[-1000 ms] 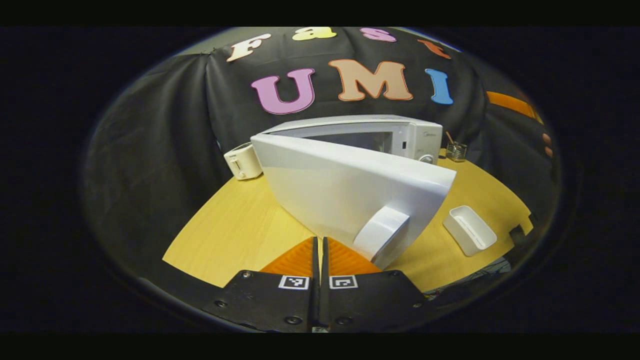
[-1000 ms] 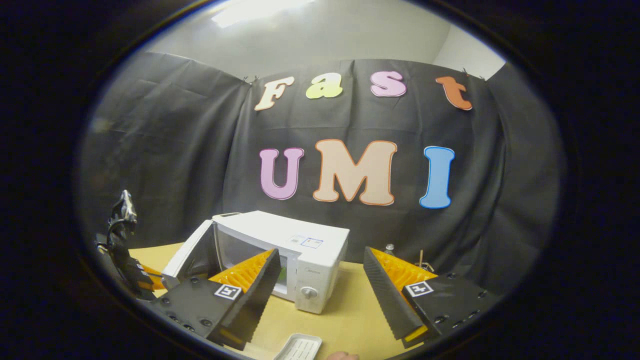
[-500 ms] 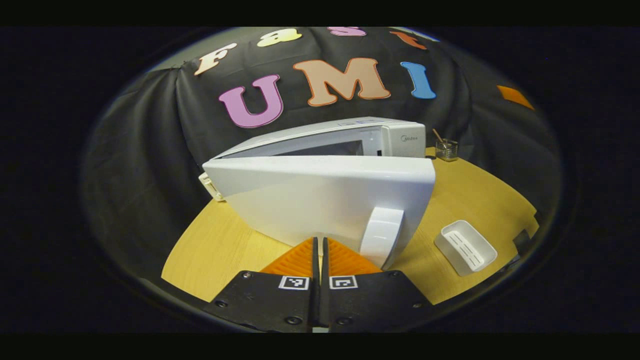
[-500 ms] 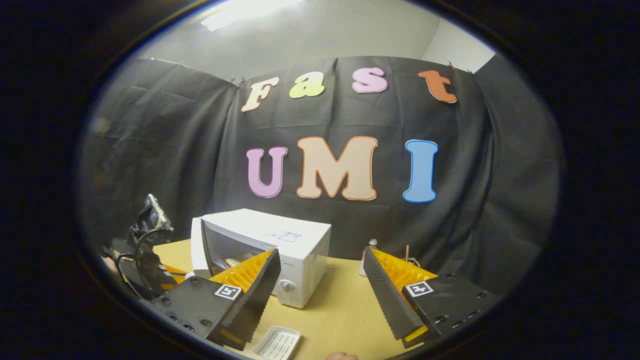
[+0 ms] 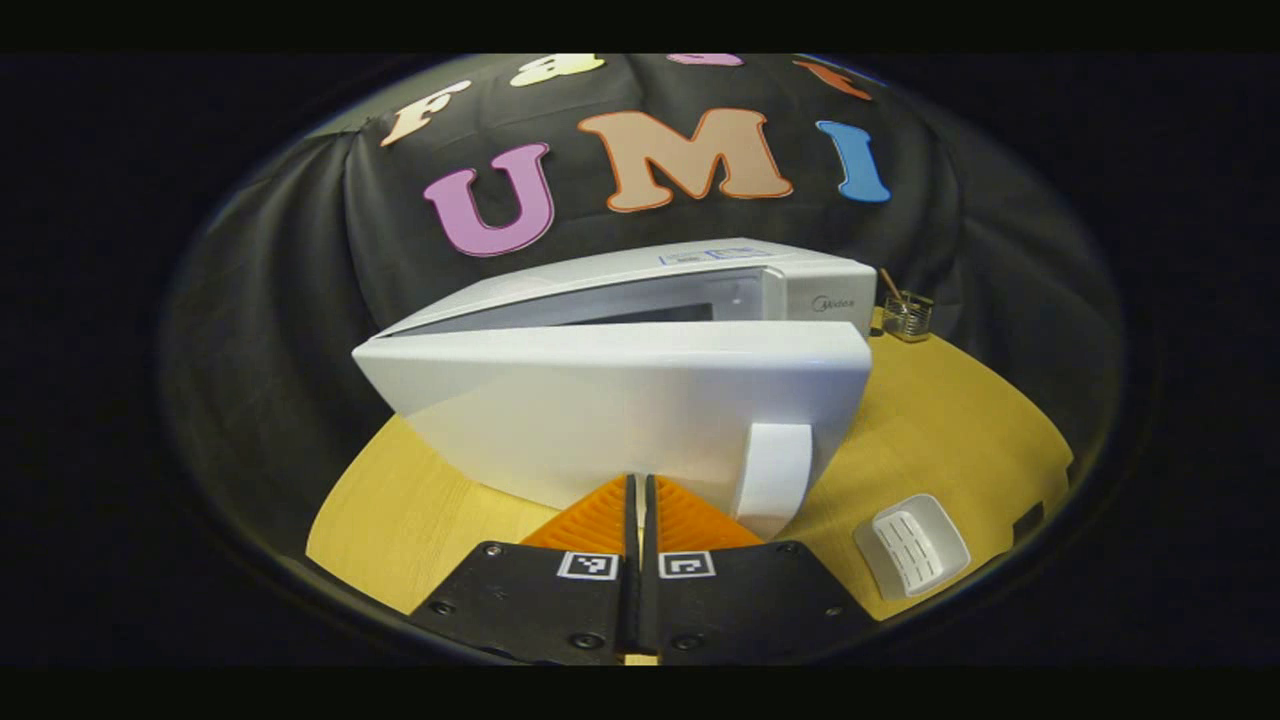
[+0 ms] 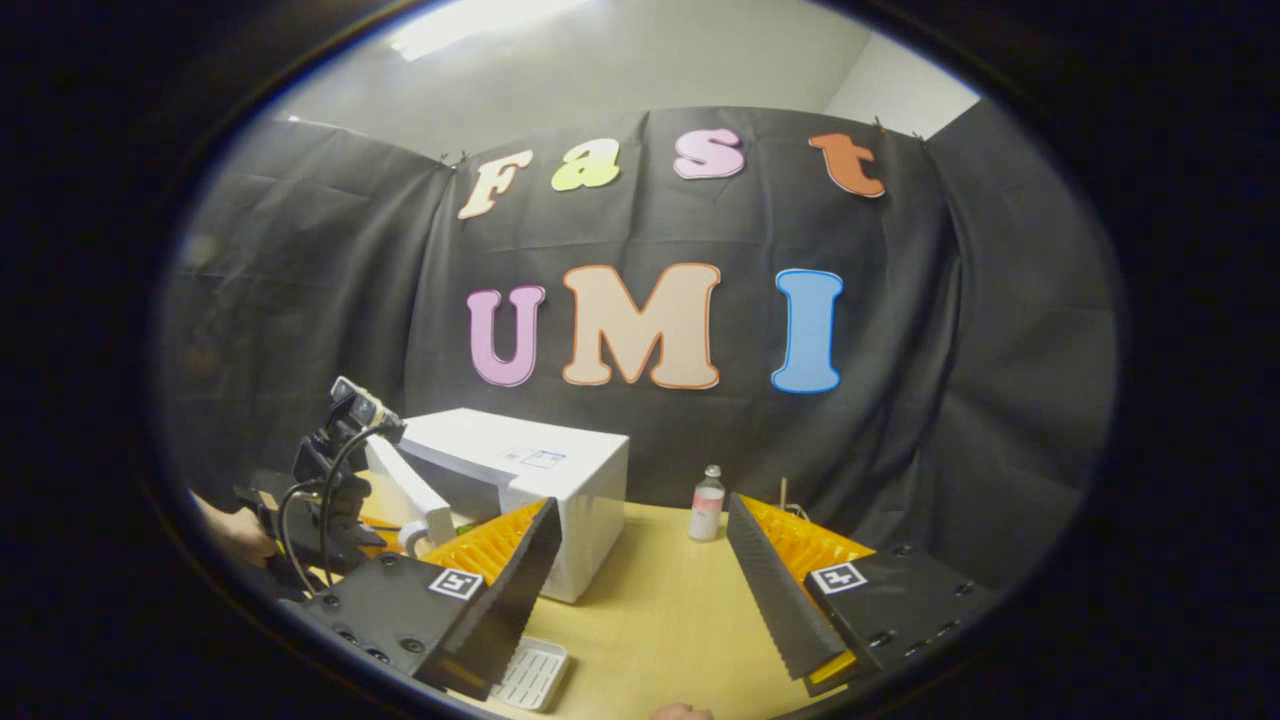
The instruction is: Open the microwave oven with the left hand, put the food in, and close the microwave oven.
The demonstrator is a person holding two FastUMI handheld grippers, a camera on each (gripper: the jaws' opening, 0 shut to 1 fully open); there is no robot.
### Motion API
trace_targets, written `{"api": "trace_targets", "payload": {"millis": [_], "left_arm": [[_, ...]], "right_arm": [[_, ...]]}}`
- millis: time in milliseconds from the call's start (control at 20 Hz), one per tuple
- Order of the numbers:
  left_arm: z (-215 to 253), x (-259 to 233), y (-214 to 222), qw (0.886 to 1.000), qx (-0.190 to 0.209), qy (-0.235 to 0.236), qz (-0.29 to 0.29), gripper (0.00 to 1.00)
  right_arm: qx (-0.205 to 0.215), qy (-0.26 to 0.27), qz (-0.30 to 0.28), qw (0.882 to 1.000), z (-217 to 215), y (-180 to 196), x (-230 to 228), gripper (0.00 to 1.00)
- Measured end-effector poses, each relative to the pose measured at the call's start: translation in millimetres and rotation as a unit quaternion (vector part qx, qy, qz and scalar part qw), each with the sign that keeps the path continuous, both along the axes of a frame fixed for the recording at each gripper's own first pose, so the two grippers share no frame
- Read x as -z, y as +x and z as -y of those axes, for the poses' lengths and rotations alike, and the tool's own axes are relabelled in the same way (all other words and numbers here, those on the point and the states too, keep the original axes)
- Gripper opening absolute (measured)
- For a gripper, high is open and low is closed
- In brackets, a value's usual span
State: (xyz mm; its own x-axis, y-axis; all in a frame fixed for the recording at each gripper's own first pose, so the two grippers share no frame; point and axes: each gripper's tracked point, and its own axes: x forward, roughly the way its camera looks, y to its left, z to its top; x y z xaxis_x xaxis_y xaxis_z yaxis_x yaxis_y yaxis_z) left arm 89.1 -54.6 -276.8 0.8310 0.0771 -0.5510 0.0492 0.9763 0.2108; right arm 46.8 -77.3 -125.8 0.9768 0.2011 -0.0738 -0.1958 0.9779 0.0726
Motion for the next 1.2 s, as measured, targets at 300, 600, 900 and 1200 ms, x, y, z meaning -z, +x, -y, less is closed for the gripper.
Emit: {"api": "trace_targets", "payload": {"millis": [300,600,900,1200], "left_arm": [[18.9,-9.0,28.0,1.000,0.009,-0.001,0.009,0.00],[32.9,-21.0,56.2,1.000,0.006,-0.021,0.020,0.01],[40.9,-31.3,77.9,0.999,0.005,-0.007,0.037,0.00],[38.8,-29.3,79.4,0.999,-0.011,-0.024,0.037,0.00]], "right_arm": [[0.005,0.006,-0.007,1.000,11.9,-7.2,0.9,0.97],[0.008,-0.001,-0.012,1.000,18.1,-6.4,5.5,0.96],[0.009,0.005,-0.015,1.000,24.6,-3.3,8.8,0.97],[0.012,0.008,-0.020,1.000,25.7,3.1,16.3,0.97]]}}
